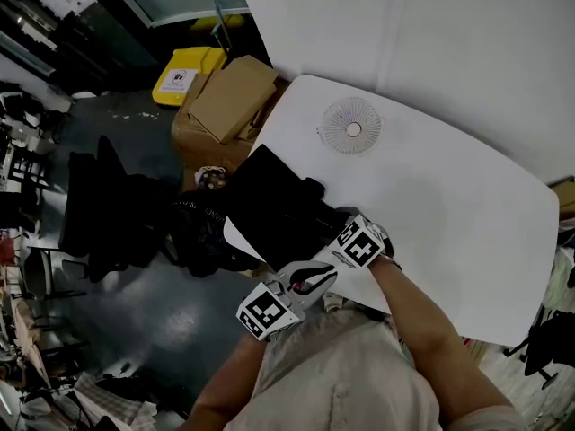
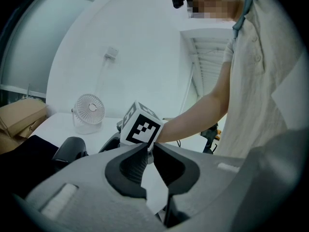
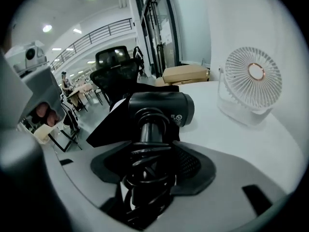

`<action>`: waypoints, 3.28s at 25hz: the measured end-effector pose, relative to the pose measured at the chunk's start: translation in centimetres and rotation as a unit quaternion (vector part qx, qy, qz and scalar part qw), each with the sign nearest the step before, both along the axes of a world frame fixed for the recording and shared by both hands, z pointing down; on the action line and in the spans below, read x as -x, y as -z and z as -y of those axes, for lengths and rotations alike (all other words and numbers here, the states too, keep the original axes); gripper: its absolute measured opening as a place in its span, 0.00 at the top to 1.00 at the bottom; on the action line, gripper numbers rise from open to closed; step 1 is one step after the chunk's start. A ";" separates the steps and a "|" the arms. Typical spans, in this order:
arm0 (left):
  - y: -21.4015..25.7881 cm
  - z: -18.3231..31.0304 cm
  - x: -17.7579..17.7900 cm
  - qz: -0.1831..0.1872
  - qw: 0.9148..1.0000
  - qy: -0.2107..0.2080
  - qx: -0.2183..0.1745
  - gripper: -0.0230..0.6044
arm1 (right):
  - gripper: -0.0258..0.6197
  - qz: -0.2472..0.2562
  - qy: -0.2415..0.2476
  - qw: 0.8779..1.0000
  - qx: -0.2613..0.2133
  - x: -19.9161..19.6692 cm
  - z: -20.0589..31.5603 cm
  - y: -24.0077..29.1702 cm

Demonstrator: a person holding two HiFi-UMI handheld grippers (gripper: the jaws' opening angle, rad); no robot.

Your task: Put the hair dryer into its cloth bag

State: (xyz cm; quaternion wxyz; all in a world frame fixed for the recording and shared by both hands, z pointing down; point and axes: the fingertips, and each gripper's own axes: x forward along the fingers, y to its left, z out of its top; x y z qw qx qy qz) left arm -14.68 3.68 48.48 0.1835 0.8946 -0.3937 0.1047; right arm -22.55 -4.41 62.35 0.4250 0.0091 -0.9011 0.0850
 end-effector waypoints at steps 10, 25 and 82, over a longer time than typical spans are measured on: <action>-0.5 0.2 -2.0 0.002 1.000 -0.025 0.003 0.93 | 0.55 0.061 -0.094 0.991 0.074 -3.6 0.6 1.6; -2.9 1.2 -2.9 0.054 0.998 -0.015 0.020 0.91 | 0.55 0.105 -0.193 0.973 0.072 -11.3 2.4 3.8; -10.1 10.6 -2.7 0.036 0.961 0.128 0.242 0.92 | 0.55 0.129 -0.323 0.937 0.032 -25.6 3.5 6.3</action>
